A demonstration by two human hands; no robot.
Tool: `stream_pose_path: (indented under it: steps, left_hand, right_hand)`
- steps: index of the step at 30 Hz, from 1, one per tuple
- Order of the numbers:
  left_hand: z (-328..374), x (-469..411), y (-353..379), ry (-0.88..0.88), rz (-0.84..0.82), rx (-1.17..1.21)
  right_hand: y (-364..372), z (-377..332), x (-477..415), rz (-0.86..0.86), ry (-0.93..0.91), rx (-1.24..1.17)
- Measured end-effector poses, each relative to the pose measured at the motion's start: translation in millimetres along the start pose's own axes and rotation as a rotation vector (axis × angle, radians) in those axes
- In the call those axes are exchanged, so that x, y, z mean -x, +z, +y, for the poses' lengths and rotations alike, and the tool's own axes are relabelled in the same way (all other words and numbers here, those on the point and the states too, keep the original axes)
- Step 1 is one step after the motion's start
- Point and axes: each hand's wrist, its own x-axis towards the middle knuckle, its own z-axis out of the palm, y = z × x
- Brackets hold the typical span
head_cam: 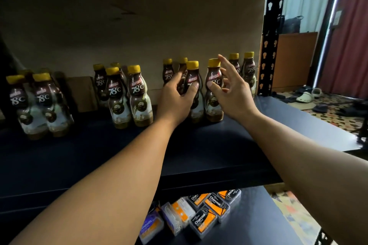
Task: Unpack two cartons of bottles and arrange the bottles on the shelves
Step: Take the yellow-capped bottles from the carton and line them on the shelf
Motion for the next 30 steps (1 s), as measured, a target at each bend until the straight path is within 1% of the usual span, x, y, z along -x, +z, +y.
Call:
stream_pose_path:
  steps: [7, 11, 17, 26, 30]
  left_hand:
    - [4.3, 0.5, 1.6, -0.009, 0.006, -0.022]
    - [7.8, 0.8, 1.2, -0.003, 0.012, 0.004]
    - [5.9, 0.5, 0.2, -0.027, 0.02, -0.012]
    - [3.4, -1.7, -0.7, -0.02, -0.006, 0.002]
    - [2.1, -8.1, 1.2, -0.004, -0.015, -0.034]
  right_hand:
    - [-0.4, 1.2, 1.2, 0.001, -0.005, 0.018]
    - [-1.5, 0.8, 0.2, 0.007, -0.01, 0.031]
    - [-3.8, -3.9, 2.5, 0.001, 0.003, 0.007]
    - [-4.4, -2.6, 0.0, -0.011, 0.05, -0.056]
    - [-7.3, 0.2, -3.2, -0.03, 0.091, -0.073]
